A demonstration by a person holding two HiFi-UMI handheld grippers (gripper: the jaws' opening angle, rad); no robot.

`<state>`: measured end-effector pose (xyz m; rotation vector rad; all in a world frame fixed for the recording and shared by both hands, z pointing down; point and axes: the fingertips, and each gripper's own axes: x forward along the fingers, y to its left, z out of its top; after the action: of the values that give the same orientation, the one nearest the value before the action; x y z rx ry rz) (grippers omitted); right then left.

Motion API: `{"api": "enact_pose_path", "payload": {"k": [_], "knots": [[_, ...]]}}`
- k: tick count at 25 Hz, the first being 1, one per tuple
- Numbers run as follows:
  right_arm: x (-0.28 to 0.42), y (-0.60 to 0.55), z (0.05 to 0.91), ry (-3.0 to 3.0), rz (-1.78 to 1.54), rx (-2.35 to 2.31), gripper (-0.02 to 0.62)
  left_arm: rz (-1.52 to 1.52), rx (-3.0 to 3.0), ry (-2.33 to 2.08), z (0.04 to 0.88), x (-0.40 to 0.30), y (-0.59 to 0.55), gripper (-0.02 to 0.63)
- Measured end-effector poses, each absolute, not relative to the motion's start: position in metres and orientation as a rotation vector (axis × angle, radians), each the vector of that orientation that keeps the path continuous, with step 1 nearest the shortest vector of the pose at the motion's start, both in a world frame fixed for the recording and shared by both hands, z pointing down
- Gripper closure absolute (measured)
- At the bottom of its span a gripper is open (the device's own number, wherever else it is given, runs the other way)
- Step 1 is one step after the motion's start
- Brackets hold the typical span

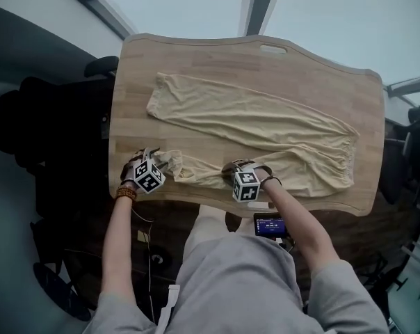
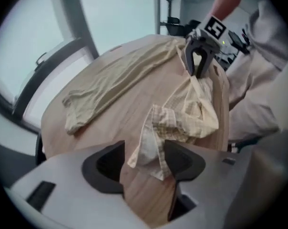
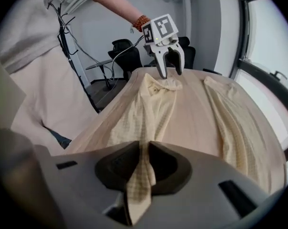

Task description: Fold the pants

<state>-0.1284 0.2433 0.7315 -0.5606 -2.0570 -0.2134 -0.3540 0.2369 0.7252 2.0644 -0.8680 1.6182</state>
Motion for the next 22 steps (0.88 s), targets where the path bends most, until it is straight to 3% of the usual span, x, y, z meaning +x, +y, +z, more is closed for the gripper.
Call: {"api": "enact_pose_path", "payload": {"k": [2, 4, 5, 9, 14, 18, 20, 22], "knots": [[-0.129, 0.246, 0.721, -2.063, -0.212, -0.577, 0.574, 1.740, 2.151, -0.716, 0.736, -0.342, 0.237, 0.375], [-0.126, 0.252, 0.699, -2.097, -0.172, -0.607, 0.577, 1.768, 2.223, -0.623, 0.736, -0.333, 0.242, 0.562], [-0.123, 0.256, 0.688, -2.114, -0.157, -0.625, 0.577, 1.724, 2.241, -0.606, 0.731, -0.330, 0.248, 0.574], [-0.106, 0.264, 0.644, -2.182, -0.094, -0.682, 0.578, 1.395, 2.260, -0.565, 0.671, -0.328, 0.293, 0.578], [-0.115, 0.225, 0.601, -2.345, 0.230, -0.590, 0.578, 1.023, 2.220, -0.402, 0.591, -0.336, 0.326, 0.577], [-0.144, 0.152, 0.625, -2.437, 0.302, -0.232, 0.576, 1.023, 2.104, -0.921, 0.629, -0.414, 0.254, 0.571], [-0.147, 0.117, 0.648, -2.399, 0.229, -0.037, 0.528, 0.959, 1.965, -1.097, 0.654, -0.447, 0.239, 0.558], [-0.142, 0.097, 0.663, -2.343, 0.156, 0.081, 0.529, 0.910, 1.841, -1.149, 0.677, -0.461, 0.240, 0.473]]}}
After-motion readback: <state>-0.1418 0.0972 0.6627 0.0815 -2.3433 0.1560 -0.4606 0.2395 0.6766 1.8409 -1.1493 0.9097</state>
